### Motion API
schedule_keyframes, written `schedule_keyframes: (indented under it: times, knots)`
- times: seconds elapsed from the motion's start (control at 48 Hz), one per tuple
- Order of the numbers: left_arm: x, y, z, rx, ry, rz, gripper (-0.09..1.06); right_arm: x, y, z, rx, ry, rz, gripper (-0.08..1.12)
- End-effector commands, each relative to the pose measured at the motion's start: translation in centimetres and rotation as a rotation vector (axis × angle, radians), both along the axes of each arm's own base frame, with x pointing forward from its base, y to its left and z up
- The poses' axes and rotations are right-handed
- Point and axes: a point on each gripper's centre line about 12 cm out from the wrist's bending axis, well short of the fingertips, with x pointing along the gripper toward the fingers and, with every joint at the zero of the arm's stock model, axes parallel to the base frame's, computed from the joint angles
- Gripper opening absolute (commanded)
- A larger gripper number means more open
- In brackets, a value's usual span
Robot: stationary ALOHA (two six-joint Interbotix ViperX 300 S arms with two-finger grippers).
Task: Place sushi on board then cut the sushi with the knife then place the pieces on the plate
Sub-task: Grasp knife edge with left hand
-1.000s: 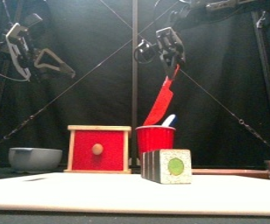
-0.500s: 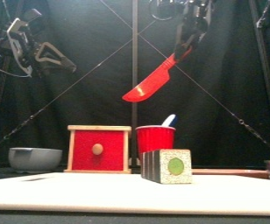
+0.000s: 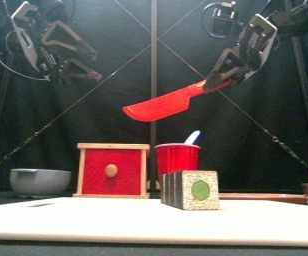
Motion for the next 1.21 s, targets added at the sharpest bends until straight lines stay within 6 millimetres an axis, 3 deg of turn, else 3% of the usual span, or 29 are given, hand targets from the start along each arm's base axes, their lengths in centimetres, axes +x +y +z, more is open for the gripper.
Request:
schedule_keyframes:
  times: [0.021, 0.312, 0.771, 1.208]
  knots:
    - [1.7, -0.2, 0.4, -0.039, 0.025, 0.009, 0.9, -0.2, 0.4, 0.6, -0.007, -0.098, 0.017, 0.34]
    - [4.9, -0.4, -1.8, -0.084, 0.183, 0.019, 0.9, 0.0, 1.9, -0.9, -0.02, -0.096, 0.077, 0.34]
    - [8.9, -0.5, -4.8, 0.011, 0.281, -0.022, 0.89, 0.4, 1.9, -1.8, -0.018, -0.07, 0.079, 0.34]
    - [9.4, -0.4, -5.3, 0.042, 0.295, -0.034, 0.84, 0.8, 1.9, -2.4, -0.016, -0.051, 0.077, 0.34]
